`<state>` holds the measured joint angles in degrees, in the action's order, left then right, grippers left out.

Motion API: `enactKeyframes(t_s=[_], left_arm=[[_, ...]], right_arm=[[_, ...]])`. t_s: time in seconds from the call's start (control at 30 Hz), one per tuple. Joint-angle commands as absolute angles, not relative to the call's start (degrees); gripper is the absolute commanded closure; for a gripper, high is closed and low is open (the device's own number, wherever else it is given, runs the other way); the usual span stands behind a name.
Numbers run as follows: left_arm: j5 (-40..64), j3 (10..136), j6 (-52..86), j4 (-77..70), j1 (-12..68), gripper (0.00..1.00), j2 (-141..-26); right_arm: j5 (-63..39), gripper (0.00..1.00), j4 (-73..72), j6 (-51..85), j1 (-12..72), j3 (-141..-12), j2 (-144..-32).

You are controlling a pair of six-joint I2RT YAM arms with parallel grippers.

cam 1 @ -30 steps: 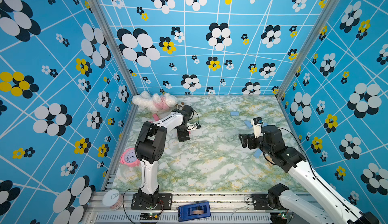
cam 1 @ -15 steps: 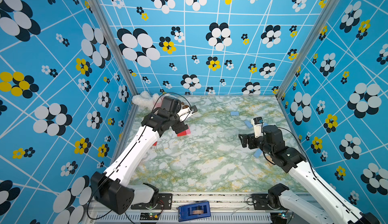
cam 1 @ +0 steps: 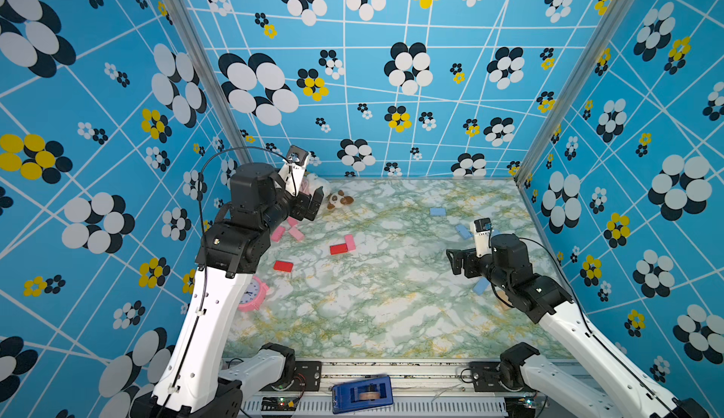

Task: Assemble the letter t with building blocks
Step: Pick up the building block from the center of the board.

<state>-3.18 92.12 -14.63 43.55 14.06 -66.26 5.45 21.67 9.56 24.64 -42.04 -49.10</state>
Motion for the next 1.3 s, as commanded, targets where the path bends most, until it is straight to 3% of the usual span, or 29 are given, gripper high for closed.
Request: enactKeyframes(t_s=[0.0,0.23,0.37,0.5,1.0,1.27], left_arm=[[-6.7,92.7,-4.5,56.0,12.3,0.01,-67.3],[3.1,81.4,14.6,63.4,4.2,0.01,-64.1],[7.8,73.5,22.0,65.0,-4.3,0.00,-65.6],[15.7,68.2,27.0,61.0,-13.3,0.06,-69.1],[18.1,63.5,40.5,47.5,-15.9,0.14,-87.9],[13.4,65.9,44.8,49.5,-17.5,0.16,-95.6]], right_arm=[[6.7,0.01,21.2,8.9,25.1,-42.4,-48.6],[6.8,0.01,21.7,9.8,25.1,-42.3,-49.3],[6.3,0.01,20.6,10.1,25.1,-41.9,-49.6],[6.0,0.01,21.1,10.0,25.1,-42.7,-50.4],[5.4,0.01,20.4,10.5,25.1,-41.4,-49.1],[5.6,0.02,20.4,10.7,25.1,-41.0,-48.6]])
